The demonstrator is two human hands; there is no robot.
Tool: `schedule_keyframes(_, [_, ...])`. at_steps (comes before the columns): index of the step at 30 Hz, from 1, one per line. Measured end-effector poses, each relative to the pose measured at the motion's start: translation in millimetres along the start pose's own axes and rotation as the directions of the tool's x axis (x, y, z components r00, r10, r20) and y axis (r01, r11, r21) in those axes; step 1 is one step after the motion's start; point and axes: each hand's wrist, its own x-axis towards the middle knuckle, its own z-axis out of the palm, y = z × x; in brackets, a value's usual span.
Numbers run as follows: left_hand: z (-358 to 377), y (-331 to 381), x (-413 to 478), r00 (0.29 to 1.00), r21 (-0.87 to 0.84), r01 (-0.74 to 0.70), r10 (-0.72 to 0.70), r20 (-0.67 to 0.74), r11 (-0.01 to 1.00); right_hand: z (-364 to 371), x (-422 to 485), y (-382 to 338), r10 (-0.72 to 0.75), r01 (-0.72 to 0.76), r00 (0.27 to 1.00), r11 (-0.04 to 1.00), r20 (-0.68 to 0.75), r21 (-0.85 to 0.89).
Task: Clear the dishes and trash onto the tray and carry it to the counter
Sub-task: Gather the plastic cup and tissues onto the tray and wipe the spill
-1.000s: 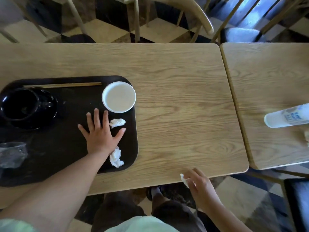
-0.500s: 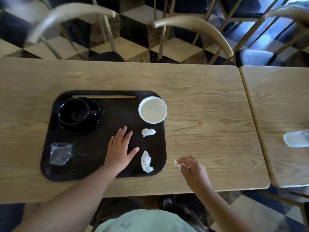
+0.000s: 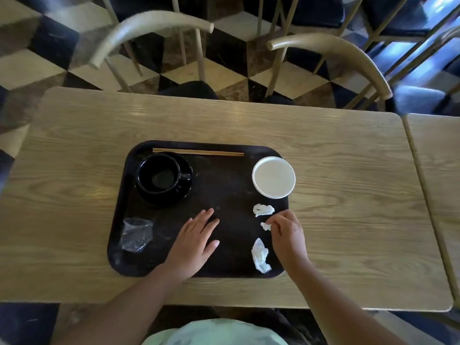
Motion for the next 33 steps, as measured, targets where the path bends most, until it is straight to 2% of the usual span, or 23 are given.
schedule_keyframes(3, [-2.3, -2.3, 0.2, 1.000, -0.034, -0.010, 0.010, 0.010, 0.999, 7.3, 2.9, -2.5, -0.033, 0.032, 0.999, 0.999, -0.022, -0.041])
schedule_keyframes(9, [1.7, -10.0, -1.0, 0.998, 0.010, -0.039, 0.038, 0.045, 0.999, 16.7, 1.5, -2.4, -0.134, 0.135, 0.991, 0.983, 0.017, -0.125])
schedule_keyframes(16, [0.0, -11.6, 0.5, 0.998, 0.044, -0.054, 0.052, 0.047, 0.998, 14.1, -1.4, -1.4, -0.137, 0.143, 0.989, 0.981, 0.055, -0.131])
schedule_keyframes(24, [-6.0, -11.2, 2.4, 0.992, 0.093, -0.069, 0.059, 0.112, 0.993, 7.5, -4.8, 2.1, -0.095, 0.105, 0.990, 0.989, 0.103, -0.100])
schedule_keyframes(27, [-6.7, -6.8, 2.1, 0.993, 0.129, -0.036, 0.020, 0.117, 0.991, 7.7, -4.9, 4.2, -0.104, 0.114, 0.988, 0.990, 0.113, -0.083])
schedule_keyframes(33, [-4.4, 13.4, -11.0, 0.974, 0.172, 0.167, -0.190, 0.125, 0.971, -0.9, -16.5, 12.1, -0.089, 0.096, 0.991, 0.994, 0.104, -0.061])
